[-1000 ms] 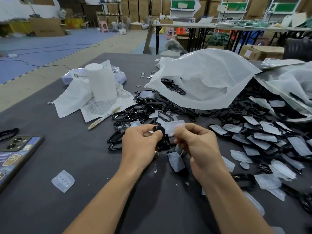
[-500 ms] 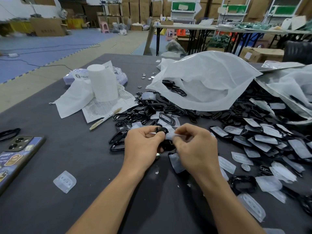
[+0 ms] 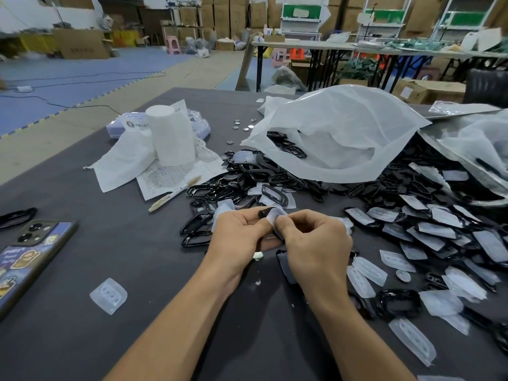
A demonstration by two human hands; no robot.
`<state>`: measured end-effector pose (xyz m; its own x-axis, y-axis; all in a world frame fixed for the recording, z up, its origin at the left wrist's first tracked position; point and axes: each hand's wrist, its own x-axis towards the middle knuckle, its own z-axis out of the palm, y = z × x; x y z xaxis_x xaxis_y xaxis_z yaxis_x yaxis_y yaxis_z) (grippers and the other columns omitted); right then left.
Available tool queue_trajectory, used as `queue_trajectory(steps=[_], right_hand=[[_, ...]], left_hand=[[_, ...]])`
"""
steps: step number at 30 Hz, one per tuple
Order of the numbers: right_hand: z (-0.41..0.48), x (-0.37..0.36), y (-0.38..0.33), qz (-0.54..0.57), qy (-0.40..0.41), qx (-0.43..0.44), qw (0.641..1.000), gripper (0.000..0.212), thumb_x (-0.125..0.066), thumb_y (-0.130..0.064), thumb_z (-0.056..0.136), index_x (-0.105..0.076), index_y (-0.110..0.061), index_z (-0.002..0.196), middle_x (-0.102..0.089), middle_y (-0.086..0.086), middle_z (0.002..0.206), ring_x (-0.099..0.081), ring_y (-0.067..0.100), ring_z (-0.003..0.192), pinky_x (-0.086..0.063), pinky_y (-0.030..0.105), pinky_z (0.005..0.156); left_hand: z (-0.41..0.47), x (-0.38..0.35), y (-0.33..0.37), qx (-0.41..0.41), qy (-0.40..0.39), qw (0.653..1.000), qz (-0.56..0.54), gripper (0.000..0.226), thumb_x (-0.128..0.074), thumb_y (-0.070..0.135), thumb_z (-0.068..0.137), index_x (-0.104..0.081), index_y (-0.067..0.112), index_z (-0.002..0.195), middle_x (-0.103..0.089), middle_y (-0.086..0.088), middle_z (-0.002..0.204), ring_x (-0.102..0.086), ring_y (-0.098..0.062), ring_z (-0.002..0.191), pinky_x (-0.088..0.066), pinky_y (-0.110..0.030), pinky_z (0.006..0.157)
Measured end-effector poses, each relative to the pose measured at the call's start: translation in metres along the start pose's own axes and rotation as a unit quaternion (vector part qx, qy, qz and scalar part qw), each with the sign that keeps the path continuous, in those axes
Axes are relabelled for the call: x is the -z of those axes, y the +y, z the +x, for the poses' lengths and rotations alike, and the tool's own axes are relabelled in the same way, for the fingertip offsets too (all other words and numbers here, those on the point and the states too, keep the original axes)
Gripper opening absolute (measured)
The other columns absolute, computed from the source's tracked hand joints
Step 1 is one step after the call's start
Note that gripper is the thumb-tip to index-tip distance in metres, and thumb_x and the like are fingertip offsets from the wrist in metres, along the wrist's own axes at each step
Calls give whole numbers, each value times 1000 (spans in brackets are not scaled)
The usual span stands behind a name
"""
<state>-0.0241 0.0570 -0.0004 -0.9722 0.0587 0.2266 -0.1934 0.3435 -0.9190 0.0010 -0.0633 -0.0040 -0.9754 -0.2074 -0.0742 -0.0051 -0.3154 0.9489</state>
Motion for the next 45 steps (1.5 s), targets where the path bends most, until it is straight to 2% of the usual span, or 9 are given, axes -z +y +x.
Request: queue_trajectory(steps=[4,9,14,18,24,27,32,38,45], right_hand=[[3,0,3,-46,23,32,998,22,-81,-34,83,-71,-28,65,-67,-27,64,-66,-2,66,-47,12,61],[6,2,4,-51,18,37,998,23,-82,-33,81,-70,-26,62,-67,-23,61,-65,-1,63,-46,12,58],[6,3,4,-69,17,33,997,25,-82,-36,78,-68,-24,61,-66,-19,59,-63,4,61,-48,21,59],[9,4,5,-82,19,19,996,33,-84,-45,73,-61,-22,68,-62,-9,59,-58,8,59,-45,24,58],[14,7,9,60,-96,-30,993,21,-76,-41,75,-67,-22,76,-67,-9,65,-58,8,60,-49,31,63],[18,10,11,136,-116,-54,982,6,-74,-23,79,-73,-20,74,-65,-3,62,-55,16,58,-46,37,63],[20,13,13,156,-95,-69,981,10,-76,-14,82,-74,-18,73,-62,4,57,-53,21,48,-44,29,49],[20,11,12,135,-93,-58,985,7,-74,-28,71,-74,-21,74,-66,3,58,-57,20,51,-47,33,55],[17,10,12,127,-92,-48,986,3,-77,-23,75,-74,-24,74,-66,-1,57,-56,16,51,-45,31,56]], left_hand=[[0,2,1,6,-38,999,0,27,-49,-14,98,-73,-8,108,-77,-24,104,-77,-26,94,-62,-28,79],[-2,3,0,-2,-69,998,4,40,-41,-25,88,-69,-12,114,-75,-3,75,-75,-14,79,-62,-28,81],[-1,2,1,18,-28,999,-12,25,-51,-17,89,-68,-17,108,-65,-25,94,-72,-27,87,-62,-29,79],[0,2,1,28,20,999,5,17,-55,-13,92,-70,-7,86,-57,-17,76,-63,-20,62,-63,-28,70],[3,2,1,35,17,999,-24,19,-54,-8,98,-72,-5,98,-73,-13,75,-73,-14,65,-62,-25,70],[1,4,4,21,15,1000,-15,20,-55,-8,97,-73,-2,106,-77,-5,77,-75,-12,67,-61,-22,71],[-1,10,7,-12,33,999,33,41,-62,-18,87,-75,5,118,-75,-22,97,-71,-20,82,-60,-28,77],[-1,10,8,-17,73,996,47,19,-75,-4,88,-80,7,102,-78,-13,83,-69,-16,67,-58,-24,63],[0,10,7,-4,105,993,53,18,-78,1,88,-78,4,105,-80,-15,86,-75,-20,71,-62,-28,69]])
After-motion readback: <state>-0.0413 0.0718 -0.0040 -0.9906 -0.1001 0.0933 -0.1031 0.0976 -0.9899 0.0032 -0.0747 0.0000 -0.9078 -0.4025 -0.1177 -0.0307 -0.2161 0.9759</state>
